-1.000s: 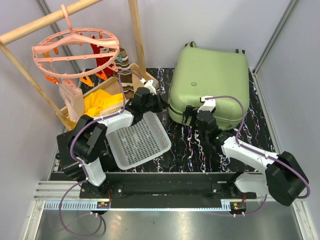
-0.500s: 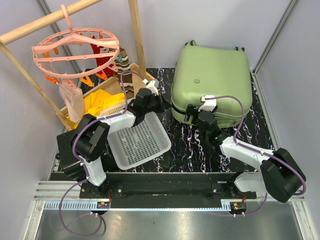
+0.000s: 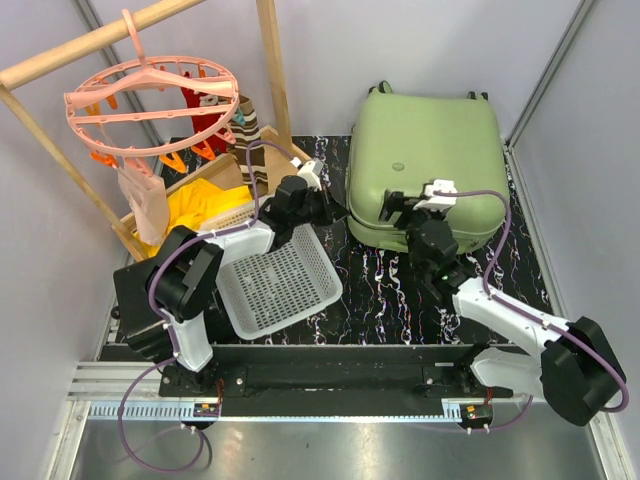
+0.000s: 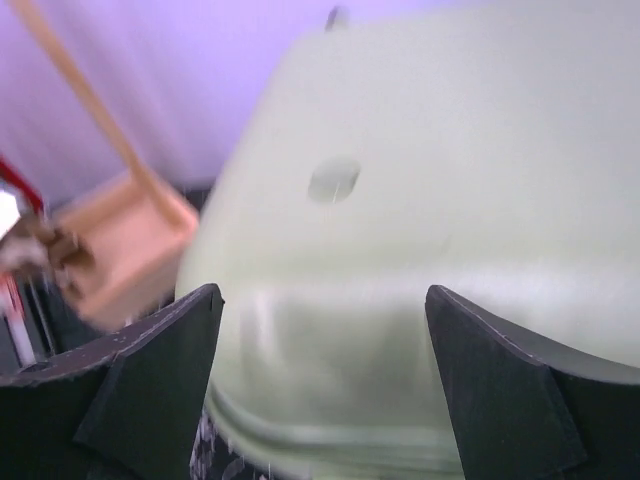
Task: Open, take out, and arrange the luggage
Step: Unzip the luggage
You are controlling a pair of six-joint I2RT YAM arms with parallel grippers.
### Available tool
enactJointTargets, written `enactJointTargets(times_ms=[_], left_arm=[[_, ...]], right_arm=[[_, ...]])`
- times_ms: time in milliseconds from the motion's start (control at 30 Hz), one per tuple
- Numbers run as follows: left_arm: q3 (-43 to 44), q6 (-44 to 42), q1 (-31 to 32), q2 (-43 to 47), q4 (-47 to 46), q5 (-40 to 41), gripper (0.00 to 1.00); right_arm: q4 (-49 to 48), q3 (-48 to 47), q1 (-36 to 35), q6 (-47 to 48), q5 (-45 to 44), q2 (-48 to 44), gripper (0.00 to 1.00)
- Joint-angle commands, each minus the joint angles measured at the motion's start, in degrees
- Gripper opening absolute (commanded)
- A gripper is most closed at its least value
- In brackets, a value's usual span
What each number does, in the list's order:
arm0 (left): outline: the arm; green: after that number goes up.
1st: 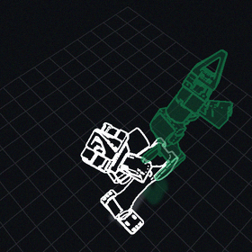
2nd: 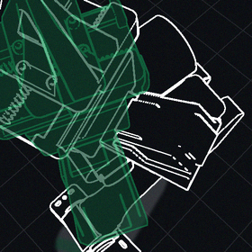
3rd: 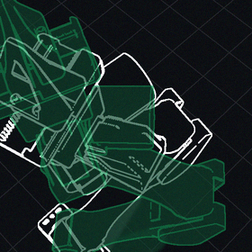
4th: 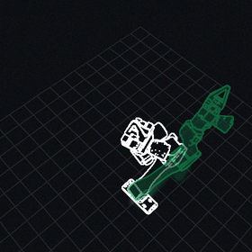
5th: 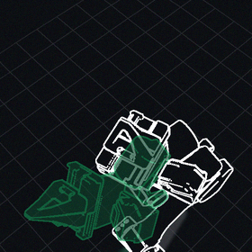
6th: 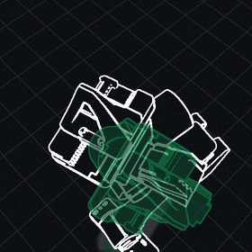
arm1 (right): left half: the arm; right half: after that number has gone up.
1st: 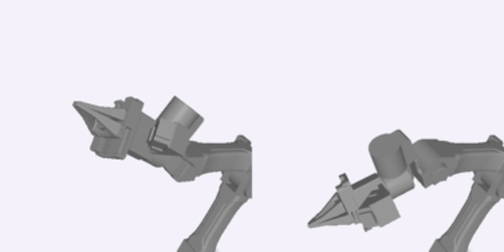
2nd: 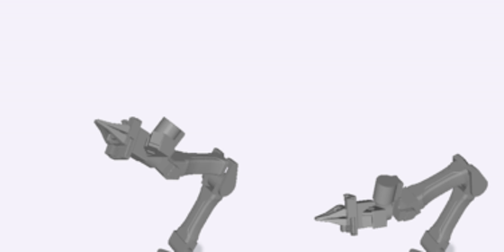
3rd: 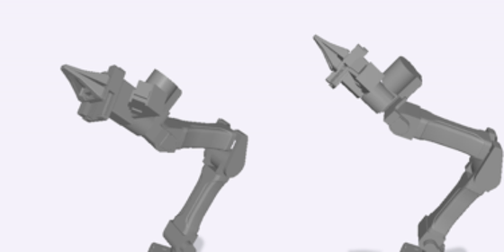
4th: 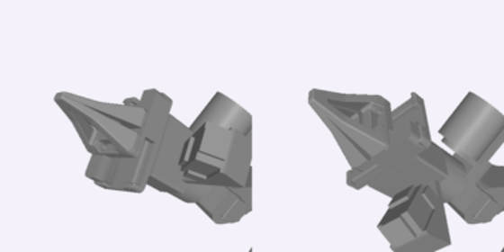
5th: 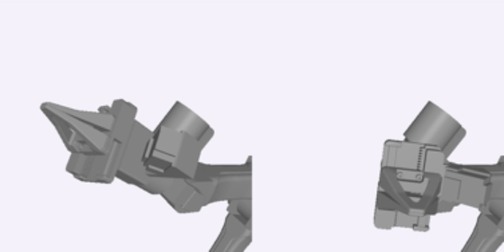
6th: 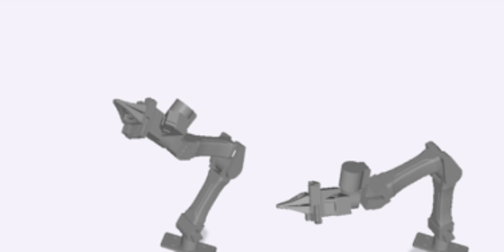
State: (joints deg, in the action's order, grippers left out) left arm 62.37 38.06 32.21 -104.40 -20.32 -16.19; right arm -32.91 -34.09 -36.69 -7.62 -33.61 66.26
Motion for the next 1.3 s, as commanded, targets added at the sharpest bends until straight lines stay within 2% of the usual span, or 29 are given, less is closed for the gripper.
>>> enactJointTargets(times_ms=[0,167,267,300,433,533,600,633,667,733,800,900,967,1067,1100,1133,1167,1267], left_arm=[[2.3,-2.2,-0.7,-2.7,1.8,3.8,0.0],[6.0,-2.7,0.3,-4.0,1.2,2.7,0.0],[8.1,-3.1,0.6,-5.6,2.6,2.7,0.0],[8.3,-2.6,0.6,-6.2,2.0,2.5,0.0],[8.2,-2.1,0.1,-6.4,1.9,2.7,0.0],[7.7,-2.4,0.1,-5.8,1.5,2.0,0.0],[7.5,-2.8,0.1,-5.6,2.3,1.9,0.0],[7.4,-3.3,0.1,-5.1,2.7,1.8,0.0],[7.2,-3.4,0.1,-5.0,3.3,1.7,0.0],[6.5,-4.0,0.1,-4.4,3.8,2.2,0.0],[5.8,-4.3,0.1,-3.7,4.3,2.3,0.0],[4.3,-5.8,0.0,-2.0,4.1,2.1,0.0],[3.9,-6.9,0.1,-0.5,3.9,1.5,0.0],[3.9,-9.2,0.2,1.4,3.8,0.5,0.0],[4.1,-10.4,0.2,2.9,3.8,-0.1,0.02],[4.2,-10.8,0.2,3.6,3.9,-0.1,0.09],[4.3,-11.2,0.2,4.6,4.4,0.0,0.33],[3.7,-12.6,0.3,8.8,5.5,1.4,0.64]], right_arm=[[-14.7,-3.5,2.8,5.3,-4.4,-2.0,0.91],[-12.7,-4.0,2.8,4.7,-4.3,-2.0,0.92],[-5.1,-5.0,4.0,2.6,-5.6,-3.9,0.94],[1.0,-5.8,4.9,1.4,-4.7,-4.6,0.96],[18.8,-8.1,17.0,-8.3,11.5,-8.7,0.95],[26.7,-9.0,20.2,-8.8,14.1,-14.0,0.97],[32.5,-13.2,25.3,-9.4,16.0,-15.2,0.98],[35.6,-15.2,27.4,-10.0,20.3,-14.4,0.98],[37.5,-17.4,32.3,-10.0,23.1,-13.1,0.98],[42.6,-24.5,36.3,-10.0,30.4,-7.1,0.98],[45.2,-30.2,44.3,-10.9,37.3,-0.6,1.0],[43.5,-35.2,50.6,-11.7,44.4,7.1,1.0],[41.6,-37.6,52.4,-11.2,46.4,11.1,1.0],[35.8,-41.1,57.0,-13.0,55.7,19.0,1.0],[33.5,-41.4,58.1,-14.7,61.9,22.4,1.0],[30.9,-41.4,60.1,-15.5,64.0,24.0,1.0],[28.7,-41.2,60.9,-16.5,65.2,25.3,0.99],[23.3,-37.4,62.8,-16.5,71.2,27.1,0.98]])
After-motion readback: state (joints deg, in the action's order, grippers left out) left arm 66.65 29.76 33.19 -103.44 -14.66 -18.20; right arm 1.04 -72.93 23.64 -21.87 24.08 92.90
